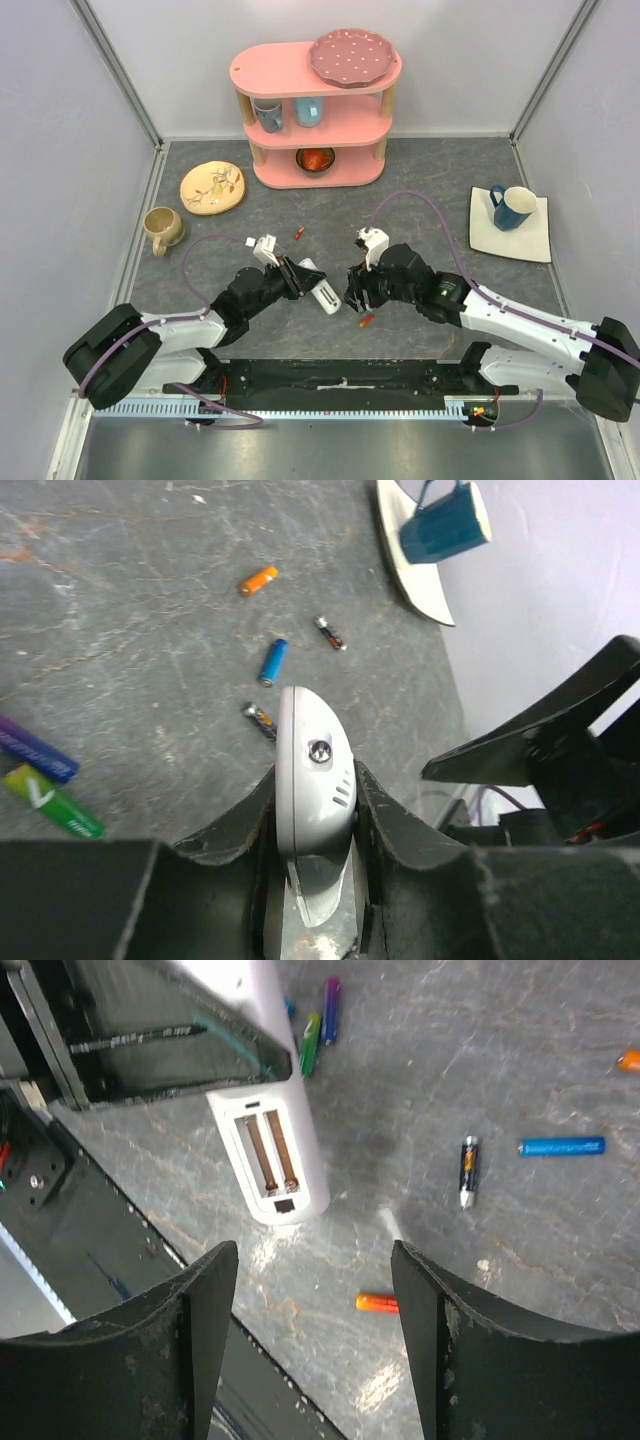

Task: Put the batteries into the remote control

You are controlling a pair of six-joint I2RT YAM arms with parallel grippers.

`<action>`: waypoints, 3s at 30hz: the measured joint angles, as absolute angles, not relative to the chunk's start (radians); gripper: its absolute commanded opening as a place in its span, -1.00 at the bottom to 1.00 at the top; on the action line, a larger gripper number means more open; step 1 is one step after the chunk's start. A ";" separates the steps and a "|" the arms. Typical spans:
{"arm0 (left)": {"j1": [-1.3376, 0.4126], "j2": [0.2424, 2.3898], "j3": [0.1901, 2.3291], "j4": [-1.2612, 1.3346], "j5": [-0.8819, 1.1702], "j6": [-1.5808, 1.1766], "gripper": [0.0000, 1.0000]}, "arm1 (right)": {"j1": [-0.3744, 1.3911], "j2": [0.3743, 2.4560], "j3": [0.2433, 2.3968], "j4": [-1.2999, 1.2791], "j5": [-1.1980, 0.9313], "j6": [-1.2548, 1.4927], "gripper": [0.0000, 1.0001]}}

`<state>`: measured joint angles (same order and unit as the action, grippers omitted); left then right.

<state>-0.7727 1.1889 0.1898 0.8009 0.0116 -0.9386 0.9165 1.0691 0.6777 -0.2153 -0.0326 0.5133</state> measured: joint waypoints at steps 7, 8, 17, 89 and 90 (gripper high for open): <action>-0.757 1.221 0.190 0.870 0.107 -0.971 -0.96 | 0.954 1.080 0.693 -0.268 -0.002 0.495 0.44; -0.756 1.220 0.190 0.869 0.107 -0.971 -0.96 | 0.954 1.081 0.693 -0.268 0.005 0.497 0.45; -0.731 1.079 0.190 0.714 0.063 -0.959 -0.96 | 0.954 1.076 0.656 -0.256 0.139 0.504 0.42; -0.577 0.822 0.053 1.027 0.575 -1.063 -0.96 | 0.760 1.159 0.591 -0.043 0.392 0.652 0.43; -0.577 0.813 0.053 1.026 0.574 -1.065 -0.96 | 0.754 1.175 0.611 -0.052 0.389 0.641 0.45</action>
